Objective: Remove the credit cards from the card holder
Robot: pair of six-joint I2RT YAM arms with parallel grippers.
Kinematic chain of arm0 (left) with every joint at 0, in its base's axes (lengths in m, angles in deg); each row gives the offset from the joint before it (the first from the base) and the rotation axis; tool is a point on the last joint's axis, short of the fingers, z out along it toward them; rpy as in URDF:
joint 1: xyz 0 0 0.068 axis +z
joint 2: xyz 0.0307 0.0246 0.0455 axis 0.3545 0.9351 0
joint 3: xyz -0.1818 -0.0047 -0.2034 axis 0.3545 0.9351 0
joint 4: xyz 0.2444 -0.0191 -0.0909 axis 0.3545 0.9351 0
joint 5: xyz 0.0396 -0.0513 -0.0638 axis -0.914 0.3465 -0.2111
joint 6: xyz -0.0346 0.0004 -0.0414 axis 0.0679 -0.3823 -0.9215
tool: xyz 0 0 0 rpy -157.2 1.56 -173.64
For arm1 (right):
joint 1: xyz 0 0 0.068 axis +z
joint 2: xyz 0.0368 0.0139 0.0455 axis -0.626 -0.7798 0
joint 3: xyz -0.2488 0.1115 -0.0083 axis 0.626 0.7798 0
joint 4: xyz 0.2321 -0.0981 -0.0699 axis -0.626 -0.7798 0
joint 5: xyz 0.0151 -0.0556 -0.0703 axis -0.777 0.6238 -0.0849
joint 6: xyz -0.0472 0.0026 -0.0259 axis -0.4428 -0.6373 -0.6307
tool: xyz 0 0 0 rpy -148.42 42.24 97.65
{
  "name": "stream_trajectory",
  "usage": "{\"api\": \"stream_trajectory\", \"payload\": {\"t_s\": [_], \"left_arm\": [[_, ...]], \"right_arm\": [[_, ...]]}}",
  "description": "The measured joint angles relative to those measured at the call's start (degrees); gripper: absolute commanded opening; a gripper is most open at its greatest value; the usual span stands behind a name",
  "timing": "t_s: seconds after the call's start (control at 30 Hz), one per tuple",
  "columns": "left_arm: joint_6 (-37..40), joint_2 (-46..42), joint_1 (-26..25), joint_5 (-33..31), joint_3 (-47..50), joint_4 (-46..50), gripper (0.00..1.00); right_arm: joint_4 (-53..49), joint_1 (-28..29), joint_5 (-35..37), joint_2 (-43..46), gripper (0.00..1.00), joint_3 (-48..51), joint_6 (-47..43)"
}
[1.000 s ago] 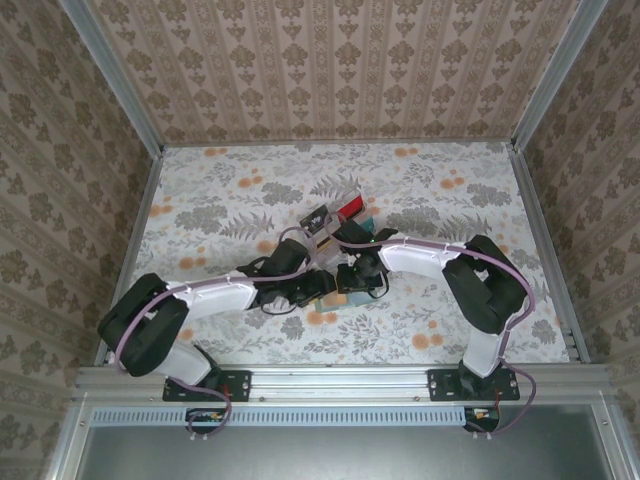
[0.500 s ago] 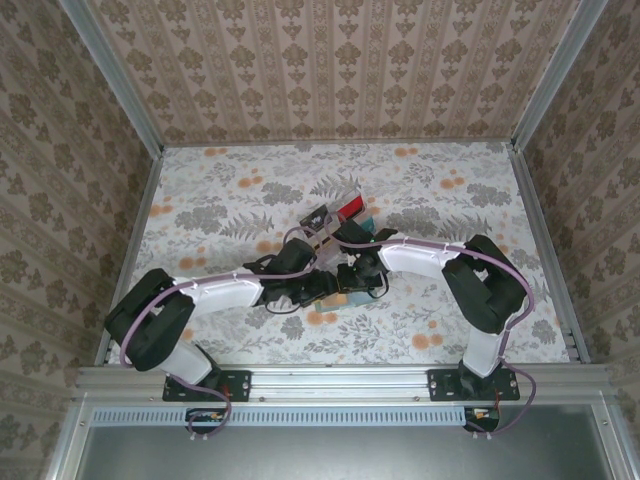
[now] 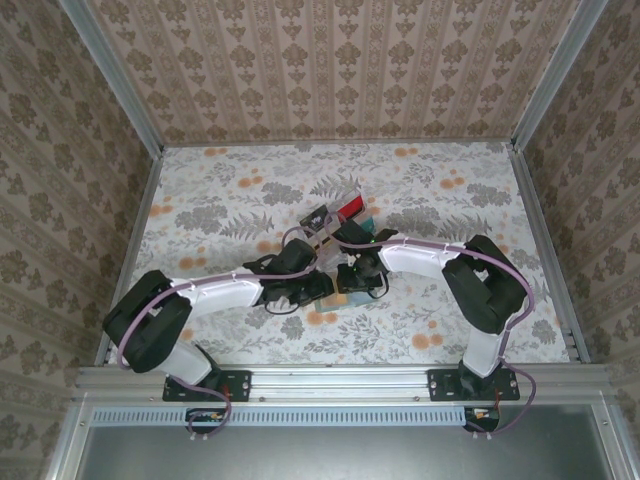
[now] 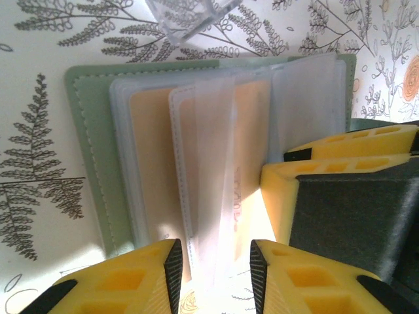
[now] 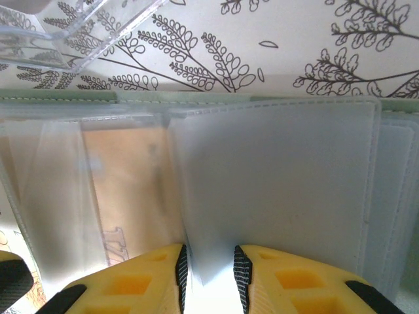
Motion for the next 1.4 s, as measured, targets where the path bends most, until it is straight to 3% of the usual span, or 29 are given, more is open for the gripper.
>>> {"api": "stream_trajectory", "payload": {"t_s": [0.83, 1.13, 1.4], "left_arm": [[0.17, 2.67, 0.0, -1.64, -0.42, -0.2, 0.3], [0.2, 3.54, 0.0, -0.5, -0.66, -2.21, 0.23], [0.42, 3.06, 0.39, 0.13, -0.63, -3.1, 0.09]], "right_arm": [[0.42, 0.0, 0.0, 0.24, 0.32, 0.31, 0.2], [0.42, 0.0, -0.02, 0.28, 0.31, 0.31, 0.2], [0.79, 0.0, 0.02, 1.25, 0.36, 0.81, 0.07]]}}
